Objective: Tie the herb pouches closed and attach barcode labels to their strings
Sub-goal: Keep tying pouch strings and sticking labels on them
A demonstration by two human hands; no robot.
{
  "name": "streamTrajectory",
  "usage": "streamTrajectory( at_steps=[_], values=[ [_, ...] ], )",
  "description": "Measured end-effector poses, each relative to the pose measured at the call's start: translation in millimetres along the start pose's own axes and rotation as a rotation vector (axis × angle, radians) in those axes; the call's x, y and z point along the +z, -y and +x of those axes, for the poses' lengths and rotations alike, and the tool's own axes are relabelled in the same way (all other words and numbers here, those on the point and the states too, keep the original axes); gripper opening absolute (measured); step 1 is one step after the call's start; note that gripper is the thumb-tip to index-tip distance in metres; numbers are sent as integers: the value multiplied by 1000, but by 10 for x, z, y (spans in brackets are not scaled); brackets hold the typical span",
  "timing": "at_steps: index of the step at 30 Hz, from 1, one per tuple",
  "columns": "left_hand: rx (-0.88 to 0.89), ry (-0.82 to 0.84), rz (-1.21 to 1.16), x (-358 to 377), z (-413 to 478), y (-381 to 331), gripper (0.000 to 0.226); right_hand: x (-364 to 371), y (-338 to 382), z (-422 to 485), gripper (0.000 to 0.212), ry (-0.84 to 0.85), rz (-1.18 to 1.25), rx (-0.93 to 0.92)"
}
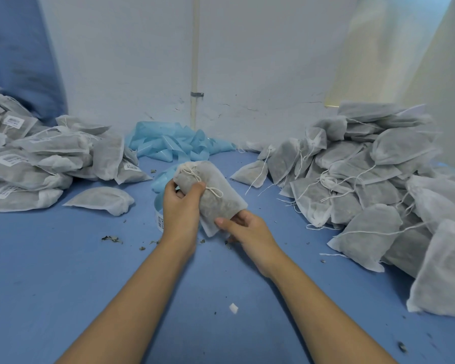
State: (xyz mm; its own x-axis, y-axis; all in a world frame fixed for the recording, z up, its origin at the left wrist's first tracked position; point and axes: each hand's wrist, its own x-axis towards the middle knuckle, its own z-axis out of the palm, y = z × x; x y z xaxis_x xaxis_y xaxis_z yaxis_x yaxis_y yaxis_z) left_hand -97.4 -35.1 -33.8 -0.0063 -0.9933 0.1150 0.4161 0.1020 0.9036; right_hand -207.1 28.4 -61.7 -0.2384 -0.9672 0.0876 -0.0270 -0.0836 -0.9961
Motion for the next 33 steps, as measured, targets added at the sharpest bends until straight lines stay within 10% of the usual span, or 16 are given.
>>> streamTrajectory(
  at_steps=[7, 21, 33],
  values=[
    [9, -9, 26, -57, 28, -19, 10, 77, -112, 41, 67, 37, -635, -219],
    [203, 257, 553, -161, -86, 103, 29, -16, -113, 49, 5, -300, -749, -312],
    [455, 425, 1011, -267, -65, 154, 23, -108, -73, 29, 10, -490, -755, -251]
  ],
)
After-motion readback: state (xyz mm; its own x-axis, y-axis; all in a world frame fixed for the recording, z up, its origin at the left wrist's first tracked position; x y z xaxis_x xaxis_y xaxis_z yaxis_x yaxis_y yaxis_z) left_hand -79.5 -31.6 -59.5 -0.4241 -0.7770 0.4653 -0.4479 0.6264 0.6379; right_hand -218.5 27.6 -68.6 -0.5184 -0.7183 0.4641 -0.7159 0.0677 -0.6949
